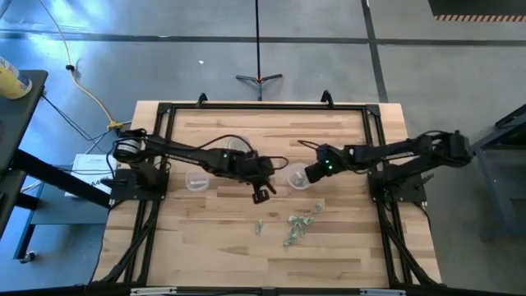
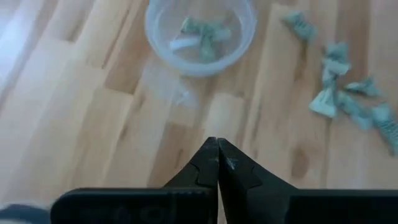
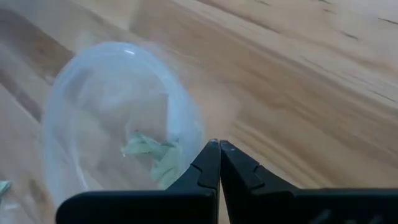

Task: Pick and place Stevia / Truvia into bins
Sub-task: Adjust the right transparent container, then put the green stevia packet into the right transparent container

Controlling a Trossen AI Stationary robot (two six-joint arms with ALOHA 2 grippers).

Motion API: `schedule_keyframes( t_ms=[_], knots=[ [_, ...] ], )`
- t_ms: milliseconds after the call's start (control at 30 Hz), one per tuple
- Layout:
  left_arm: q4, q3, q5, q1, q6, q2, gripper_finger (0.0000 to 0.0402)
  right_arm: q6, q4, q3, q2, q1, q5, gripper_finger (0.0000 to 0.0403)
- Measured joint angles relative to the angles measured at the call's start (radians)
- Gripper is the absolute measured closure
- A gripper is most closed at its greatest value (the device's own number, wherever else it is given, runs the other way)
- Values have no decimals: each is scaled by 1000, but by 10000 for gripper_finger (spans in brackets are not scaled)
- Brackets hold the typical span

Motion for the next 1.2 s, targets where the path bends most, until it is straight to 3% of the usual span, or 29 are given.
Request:
schedule_keyframes(
  t_ms=[167,400,500,667,767,933,1067,1200],
  knots=[
    [36,-148,89,-27,-7,-64,356,-129,-20,108,77,51,-16,402],
    [49,-227,157,-113,-5,-164,355,-437,-178,228,115,160,34,390],
    [68,-235,152,-140,-4,-167,355,-509,-212,263,144,188,47,373],
    [160,-269,238,-176,-6,-156,355,-647,-229,311,181,281,33,331],
    [170,-274,188,-220,-20,-156,355,-716,-281,347,189,357,41,294],
    [151,-272,138,-310,-192,-157,329,-628,-361,397,192,455,117,216],
    [132,-271,68,-369,-337,-147,270,-454,-462,425,193,504,189,154],
    [188,-270,11,-380,-547,-133,209,-366,-574,434,193,577,245,118]
  ],
)
